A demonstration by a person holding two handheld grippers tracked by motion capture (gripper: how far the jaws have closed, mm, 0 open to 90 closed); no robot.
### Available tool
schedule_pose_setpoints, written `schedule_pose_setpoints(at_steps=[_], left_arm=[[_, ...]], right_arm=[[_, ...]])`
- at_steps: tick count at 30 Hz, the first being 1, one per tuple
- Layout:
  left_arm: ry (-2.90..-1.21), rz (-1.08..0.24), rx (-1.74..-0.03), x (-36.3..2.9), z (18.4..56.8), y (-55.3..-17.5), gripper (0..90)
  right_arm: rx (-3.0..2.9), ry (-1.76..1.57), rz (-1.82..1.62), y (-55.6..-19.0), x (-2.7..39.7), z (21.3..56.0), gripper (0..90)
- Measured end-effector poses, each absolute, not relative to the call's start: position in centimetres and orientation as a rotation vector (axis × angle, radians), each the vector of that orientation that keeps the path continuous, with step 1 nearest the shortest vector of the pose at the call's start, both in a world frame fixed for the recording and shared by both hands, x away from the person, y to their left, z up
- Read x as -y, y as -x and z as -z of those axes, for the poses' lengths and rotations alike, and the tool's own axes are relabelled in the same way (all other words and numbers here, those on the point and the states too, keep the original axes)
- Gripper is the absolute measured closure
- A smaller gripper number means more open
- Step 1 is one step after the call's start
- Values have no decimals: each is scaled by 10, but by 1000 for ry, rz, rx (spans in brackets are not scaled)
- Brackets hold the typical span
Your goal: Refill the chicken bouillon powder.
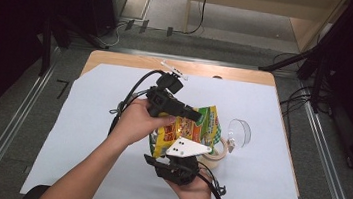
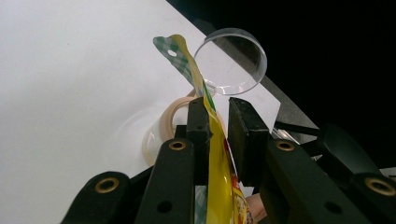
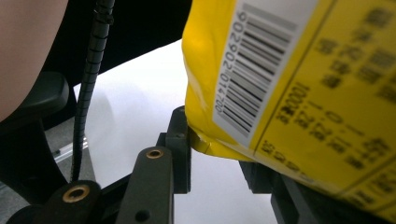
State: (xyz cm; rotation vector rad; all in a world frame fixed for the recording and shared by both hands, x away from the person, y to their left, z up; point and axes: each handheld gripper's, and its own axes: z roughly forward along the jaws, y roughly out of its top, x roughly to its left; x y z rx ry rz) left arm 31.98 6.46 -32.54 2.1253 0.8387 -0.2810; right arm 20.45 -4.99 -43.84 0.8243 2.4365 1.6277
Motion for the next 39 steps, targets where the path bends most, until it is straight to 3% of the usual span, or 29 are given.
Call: schedule_pose_setpoints(at_steps=[39], left_arm=[[-2114,301,-841,-61,318,-329,784]], right_arm=[[-2411,-870,-1653,-210,51,427,692]])
